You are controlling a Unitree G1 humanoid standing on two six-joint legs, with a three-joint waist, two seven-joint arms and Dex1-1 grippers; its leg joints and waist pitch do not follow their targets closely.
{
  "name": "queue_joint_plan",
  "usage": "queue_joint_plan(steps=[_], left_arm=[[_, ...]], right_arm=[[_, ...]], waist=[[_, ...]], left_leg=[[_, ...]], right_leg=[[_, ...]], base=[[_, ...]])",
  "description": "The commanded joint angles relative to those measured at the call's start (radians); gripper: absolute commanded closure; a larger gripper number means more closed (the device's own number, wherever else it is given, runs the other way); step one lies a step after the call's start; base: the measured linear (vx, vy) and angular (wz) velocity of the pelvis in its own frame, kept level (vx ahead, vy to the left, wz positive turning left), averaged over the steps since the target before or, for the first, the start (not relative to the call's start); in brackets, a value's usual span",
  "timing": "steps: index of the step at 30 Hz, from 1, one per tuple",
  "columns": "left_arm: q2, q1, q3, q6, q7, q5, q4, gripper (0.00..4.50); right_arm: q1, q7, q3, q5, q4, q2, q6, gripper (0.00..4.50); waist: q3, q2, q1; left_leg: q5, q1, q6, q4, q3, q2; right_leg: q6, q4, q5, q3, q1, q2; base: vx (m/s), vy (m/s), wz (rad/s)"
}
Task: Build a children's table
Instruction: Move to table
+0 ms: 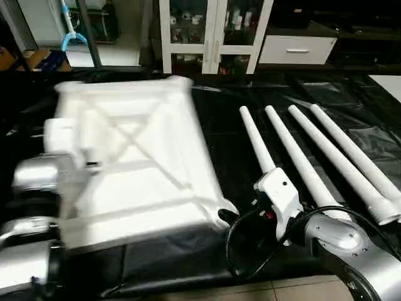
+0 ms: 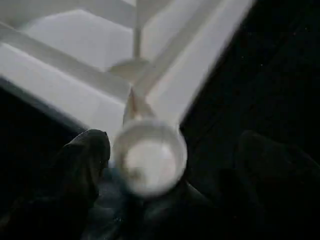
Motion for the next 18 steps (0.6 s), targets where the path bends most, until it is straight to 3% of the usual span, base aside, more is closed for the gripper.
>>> queue_joint_plan(steps=[1,3,6,7,9,12,13,18], left_arm=[[0.001,0.029,0.037,-0.01,0.059,0.003,0.003,4.47],[0.003,0.043,0.051,-0.013,0.08,0.0,0.008,4.47],[0.005,0.055,0.057,-0.02,0.096,0.0,0.01,4.47],[-0.006,0.066,0.052,-0.009,0.095,-0.001,-0.005,4.47],[-0.017,0.068,0.048,-0.002,0.09,-0.003,-0.013,4.47],[-0.064,0.061,0.035,0.022,0.081,-0.015,-0.056,4.47],[-0.068,0.058,0.031,0.02,0.079,-0.015,-0.05,4.11],[-0.072,0.063,0.019,0.025,0.075,-0.02,-0.067,3.65]], right_arm=[[-0.015,-0.004,0.011,-0.003,0.0,-0.005,-0.002,0.0],[-0.015,-0.005,0.014,-0.004,0.0,-0.006,-0.003,0.0],[-0.016,-0.005,0.016,-0.003,-0.001,-0.007,-0.002,0.0],[-0.018,-0.004,0.019,-0.005,0.001,-0.008,-0.002,0.0],[-0.02,-0.003,0.021,-0.006,0.004,-0.009,-0.003,0.0],[-0.029,-0.007,0.021,-0.012,0.018,-0.006,-0.011,0.0],[-0.032,-0.009,0.022,-0.013,0.021,-0.005,-0.013,0.0],[-0.033,-0.014,0.018,-0.012,0.023,-0.003,-0.015,0.0]], waist=[[-0.06,0.013,0.004],[-0.058,0.011,0.008],[-0.051,0.006,0.011],[-0.049,-0.001,0.01],[-0.049,0.001,0.01],[-0.052,0.001,0.013],[-0.052,0.001,0.017],[-0.053,0.002,0.028]], left_leg=[[-0.066,0.028,0.001,-0.078,-0.033,0.073],[-0.08,0.031,-0.002,-0.078,-0.03,0.073],[-0.136,0.029,-0.02,-0.086,-0.03,0.072],[-0.161,0.029,-0.029,-0.089,-0.029,0.072],[-0.169,0.029,-0.032,-0.09,-0.028,0.071],[-0.147,0.035,-0.027,-0.086,-0.024,0.073],[-0.135,0.035,-0.021,-0.085,-0.023,0.071],[-0.123,0.034,-0.02,-0.086,-0.022,0.07]], right_leg=[[-0.227,-0.06,0.14,0.055,0.026,-0.107],[-0.227,-0.062,0.123,0.056,0.023,-0.109],[-0.212,-0.07,0.02,0.059,0.024,-0.112],[-0.196,-0.075,-0.046,0.059,0.024,-0.113],[-0.184,-0.077,-0.08,0.059,0.023,-0.113],[-0.185,-0.076,-0.053,0.06,0.017,-0.114],[-0.188,-0.076,-0.04,0.059,0.016,-0.113],[-0.177,-0.074,-0.016,0.059,0.015,-0.112]], base=[[0.0,0.0,0.0],[0.0,0.0,0.0],[0.0,0.0,0.0],[0.0,0.0,0.0],[0.0,0.0,0.0],[0.0,0.0,0.0],[0.0,0.0,0.0],[0.0,0.0,0.0]])
